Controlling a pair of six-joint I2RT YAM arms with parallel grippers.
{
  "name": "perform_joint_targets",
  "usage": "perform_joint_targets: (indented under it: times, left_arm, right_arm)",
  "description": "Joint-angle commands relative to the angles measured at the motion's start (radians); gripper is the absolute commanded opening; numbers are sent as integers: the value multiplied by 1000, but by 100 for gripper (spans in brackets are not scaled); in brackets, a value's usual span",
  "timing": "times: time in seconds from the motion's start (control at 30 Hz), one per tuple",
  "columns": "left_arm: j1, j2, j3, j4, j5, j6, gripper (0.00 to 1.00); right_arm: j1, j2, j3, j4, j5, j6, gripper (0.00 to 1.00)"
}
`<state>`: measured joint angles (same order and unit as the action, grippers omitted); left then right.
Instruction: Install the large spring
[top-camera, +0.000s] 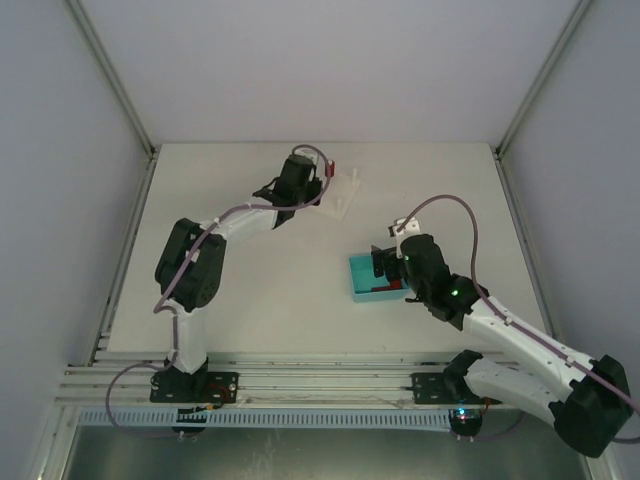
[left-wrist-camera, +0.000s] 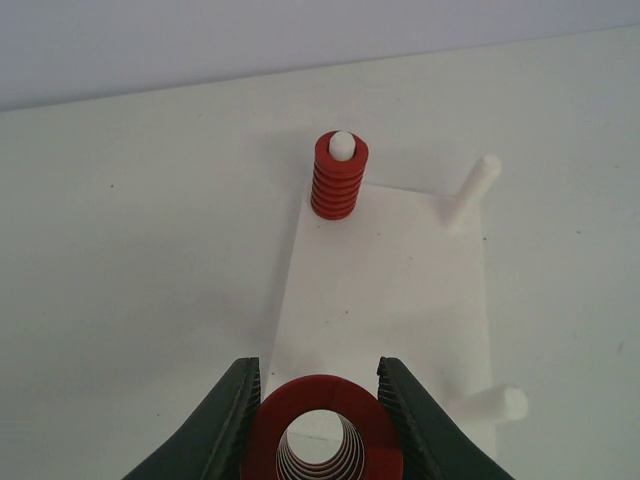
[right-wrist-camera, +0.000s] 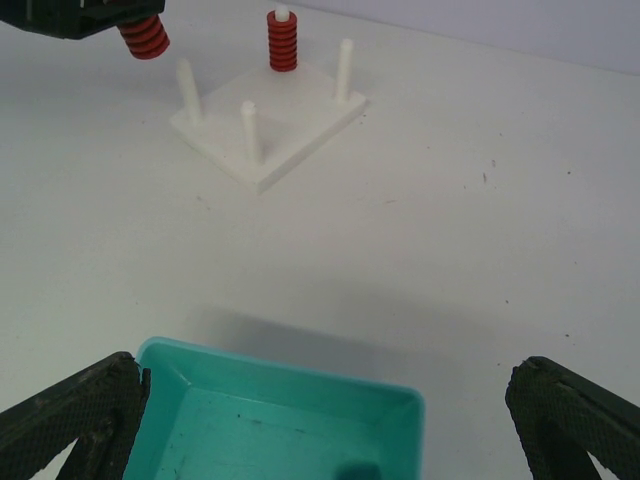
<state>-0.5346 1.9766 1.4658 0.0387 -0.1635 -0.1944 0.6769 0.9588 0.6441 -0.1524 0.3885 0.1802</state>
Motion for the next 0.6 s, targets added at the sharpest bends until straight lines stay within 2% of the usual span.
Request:
perform_joint_targets:
  times: [0.0,0.57]
  left_arm:
    - [22,31,84,-6,17,9,0]
    - [45,141,167,-28,94,19,0]
  right_arm:
    - [-9,0,-2,16,3,9,99]
    - [-18,-2,-7,17,-6,10,99]
